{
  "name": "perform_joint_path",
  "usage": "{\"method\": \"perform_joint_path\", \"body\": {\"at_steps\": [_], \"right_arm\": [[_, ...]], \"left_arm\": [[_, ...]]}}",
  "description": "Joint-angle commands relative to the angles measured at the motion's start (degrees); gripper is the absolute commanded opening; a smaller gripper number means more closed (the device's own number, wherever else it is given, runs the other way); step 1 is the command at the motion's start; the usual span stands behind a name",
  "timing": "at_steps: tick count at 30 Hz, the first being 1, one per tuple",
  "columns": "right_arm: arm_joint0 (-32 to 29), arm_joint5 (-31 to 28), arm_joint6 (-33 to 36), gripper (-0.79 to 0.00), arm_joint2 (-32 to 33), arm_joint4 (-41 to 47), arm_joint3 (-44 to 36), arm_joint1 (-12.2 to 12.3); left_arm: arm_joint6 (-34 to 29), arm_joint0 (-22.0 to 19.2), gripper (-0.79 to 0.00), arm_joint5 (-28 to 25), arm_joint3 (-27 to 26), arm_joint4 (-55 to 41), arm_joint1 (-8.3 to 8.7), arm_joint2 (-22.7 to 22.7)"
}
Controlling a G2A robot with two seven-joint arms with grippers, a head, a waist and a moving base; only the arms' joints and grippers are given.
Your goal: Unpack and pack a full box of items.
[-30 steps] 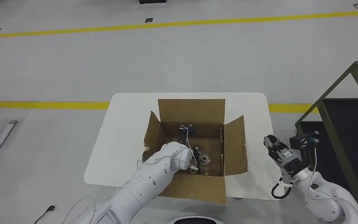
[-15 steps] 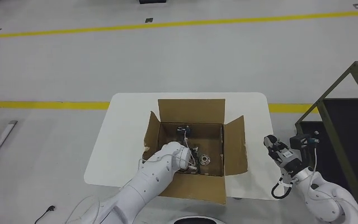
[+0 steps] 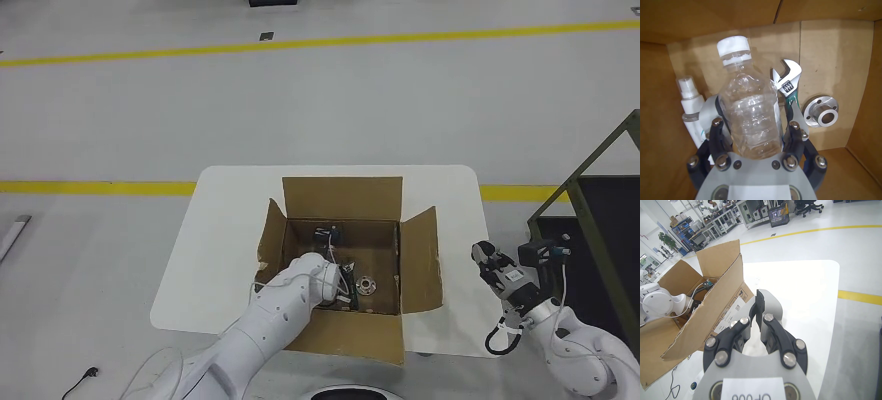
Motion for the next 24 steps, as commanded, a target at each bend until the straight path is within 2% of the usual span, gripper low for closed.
{"method": "perform_joint_path", "body": {"at_steps": [1,2,4,5,6,7,8,9,11,12,13,19,24], "right_arm": [[0.0,0.0,0.0,-0.785,0.0,0.0,0.0,0.0],[0.0,0.0,0.0,-0.785,0.0,0.0,0.0,0.0],[0.0,0.0,0.0,-0.785,0.0,0.0,0.0,0.0],[0.0,0.0,0.0,-0.785,0.0,0.0,0.0,0.0],[0.0,0.0,0.0,-0.785,0.0,0.0,0.0,0.0],[0.0,0.0,0.0,-0.785,0.0,0.0,0.0,0.0],[0.0,0.0,0.0,-0.674,0.0,0.0,0.0,0.0],[0.0,0.0,0.0,-0.622,0.0,0.0,0.0,0.0],[0.0,0.0,0.0,-0.44,0.0,0.0,0.0,0.0],[0.0,0.0,0.0,-0.237,0.0,0.0,0.0,0.0],[0.0,0.0,0.0,0.0,0.0,0.0,0.0,0.0],[0.0,0.0,0.0,0.0,0.0,0.0,0.0,0.0],[0.63,-3.07,2.87,0.0,-0.13,3.29,-0.43,-0.03]], "left_arm": [[0.03,-0.08,-0.268,-0.06,0.33,0.1,-0.19,-0.09],[0.07,-0.11,-0.326,-0.12,0.5,0.14,-0.28,-0.14],[0.17,-0.18,-0.514,-0.37,0.81,0.34,-0.45,-0.22],[0.18,-0.21,-0.677,-0.42,0.98,0.48,-0.52,-0.26],[0.29,-0.26,-0.785,-0.49,1.02,0.68,-0.58,-0.29],[0.28,-0.3,-0.785,-0.49,1.04,0.85,-0.63,-0.35],[0.35,-0.37,-0.785,-0.55,0.92,1.03,-0.67,-0.44],[0.39,-0.41,-0.785,-0.53,0.88,1.34,-0.68,-0.5],[0.31,-0.48,-0.785,-0.62,0.31,1.81,-0.68,-0.71],[0.19,-0.46,-0.785,-0.71,-0.01,2.13,-0.63,-0.8],[-0.03,-0.45,-0.785,-0.71,-0.44,2.53,-0.57,-0.91],[-2.32,0.52,-0.785,-0.65,-5.72,4.6,0.47,-2.52],[-4.99,2.8,-0.785,0.21,-13.72,7.45,2.28,-5.2]]}}
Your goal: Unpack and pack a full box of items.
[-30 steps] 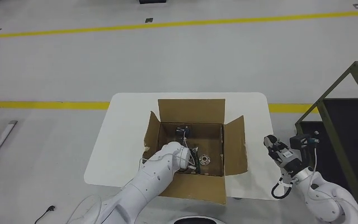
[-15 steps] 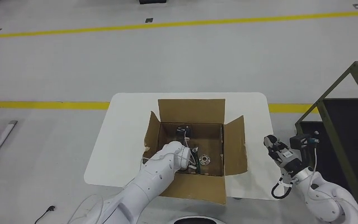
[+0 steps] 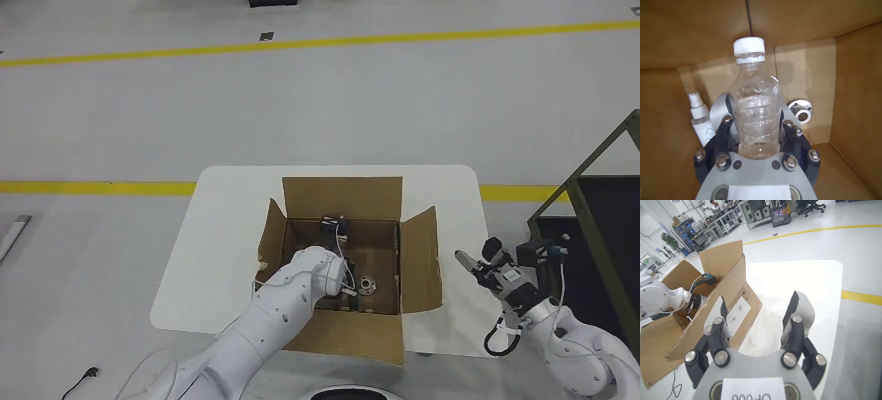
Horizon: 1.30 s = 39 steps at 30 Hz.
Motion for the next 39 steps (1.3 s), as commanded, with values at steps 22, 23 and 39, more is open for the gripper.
{"method": "perform_joint_path", "body": {"at_steps": [22,23,39], "right_arm": [[8.03,-0.4,23.53,-0.046,-4.55,20.47,-0.49,0.63],[8.38,0.4,23.54,-0.083,-5.26,19.53,-0.51,0.58],[11.48,5.04,22.9,-0.785,-9.25,14.62,3.67,0.18]], "left_arm": [[-8.42,11.95,-0.785,-0.6,-26.31,11.97,5.57,-10.57],[-8.31,12.03,-0.785,-0.6,-26.17,11.96,5.56,-10.71],[-7.27,11.71,-0.785,-1.22,-25.03,12.45,5.08,-11.72]]}}
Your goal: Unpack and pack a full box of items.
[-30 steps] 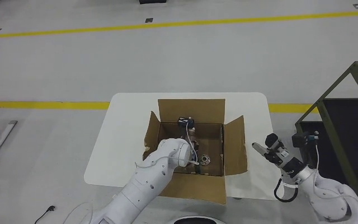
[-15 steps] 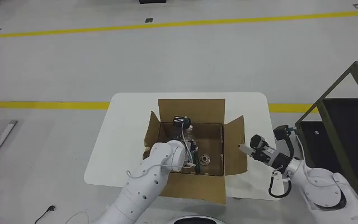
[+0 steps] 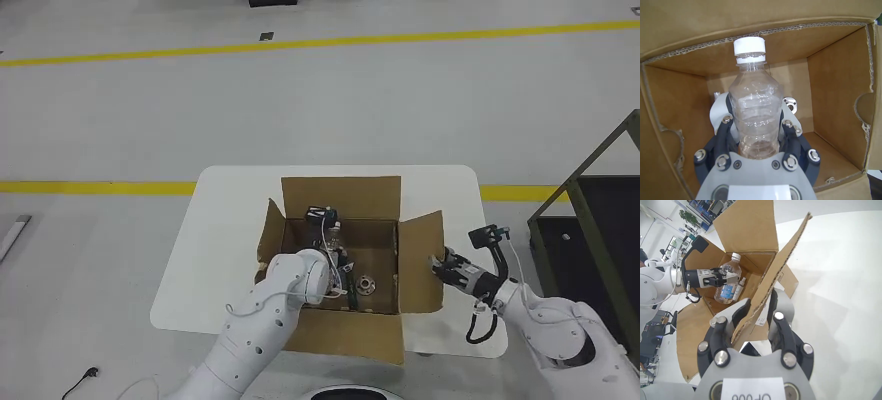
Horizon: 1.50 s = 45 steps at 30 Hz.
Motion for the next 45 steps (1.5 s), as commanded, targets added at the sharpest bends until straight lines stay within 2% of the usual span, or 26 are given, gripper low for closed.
{"method": "perform_joint_path", "body": {"at_steps": [1,13,18,20,33,36,42,45], "right_arm": [[0.02,-0.53,-1.13,-0.785,-0.04,0.12,0.52,-0.07],[-0.1,-0.47,-1.93,-0.785,-0.21,0.2,0.16,-0.15],[0.11,1.47,-1.76,-0.785,0.76,-0.42,-1.23,-0.09],[0.41,2.04,-1.15,-0.785,1.39,-0.1,-1.4,-0.03],[2.29,1.55,2.06,-0.785,4.37,0.92,0.68,0.4],[2.48,0.79,2.44,-0.785,4.9,0.89,1.54,0.5],[3.17,-0.03,3.4,-0.785,5.64,1.12,2.74,0.67],[3.02,-0.12,3.19,-0.785,5.73,0.86,2.58,0.7]], "left_arm": [[-0.05,-0.05,-0.785,-0.25,-0.07,-0.27,-0.04,-0.05],[-0.05,-0.05,-0.785,-0.25,-0.07,-0.27,-0.04,-0.05],[0.81,0.61,-0.785,-1.29,-0.82,-1.35,0.01,-0.54],[-1.85,0.85,-0.785,-2.93,-2.49,-6.56,0.0,-2.32],[-11.31,-0.02,-0.785,-3.98,-14.52,-2.08,1.22,-5.6],[-15.0,0.1,-0.785,-5.71,-17.71,-5.21,1.56,-7.84],[-18.34,0.66,-0.785,-6.79,-23.28,-0.73,2.67,-11.46],[-18.34,0.66,-0.785,-6.79,-23.28,-0.73,2.67,-11.46]]}}
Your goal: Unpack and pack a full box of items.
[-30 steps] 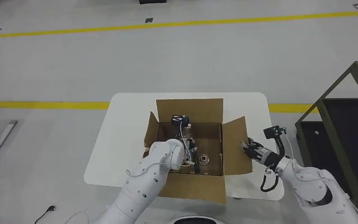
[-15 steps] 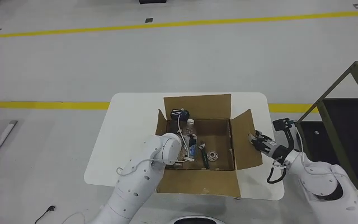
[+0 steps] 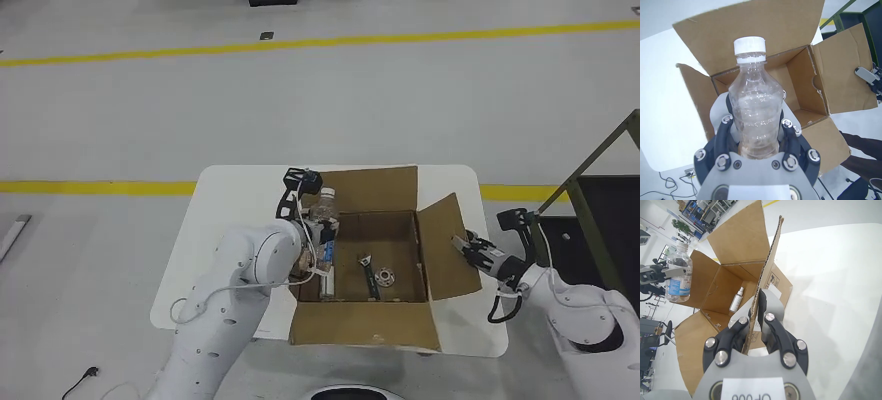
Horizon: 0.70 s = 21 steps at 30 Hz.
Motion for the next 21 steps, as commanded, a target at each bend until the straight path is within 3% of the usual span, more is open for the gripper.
{"method": "perform_joint_path", "body": {"at_steps": [1,13,21], "right_arm": [[-0.13,-0.06,-0.11,-0.785,-0.02,0.1,-0.11,0.0],[-1.63,0.31,-1.17,-0.785,0.06,0.78,-1.98,-0.06],[-2.35,0.05,-1.47,-0.785,0.52,1.11,-1.95,-0.03]], "left_arm": [[0.05,-0.02,-0.785,0.01,0.12,-0.09,-0.01,0.06],[0.45,0.13,-0.785,-0.06,0.08,-0.18,-0.01,0.04],[-0.93,0.51,-0.785,-2.49,-3.24,2.18,0.83,-2.75]]}}
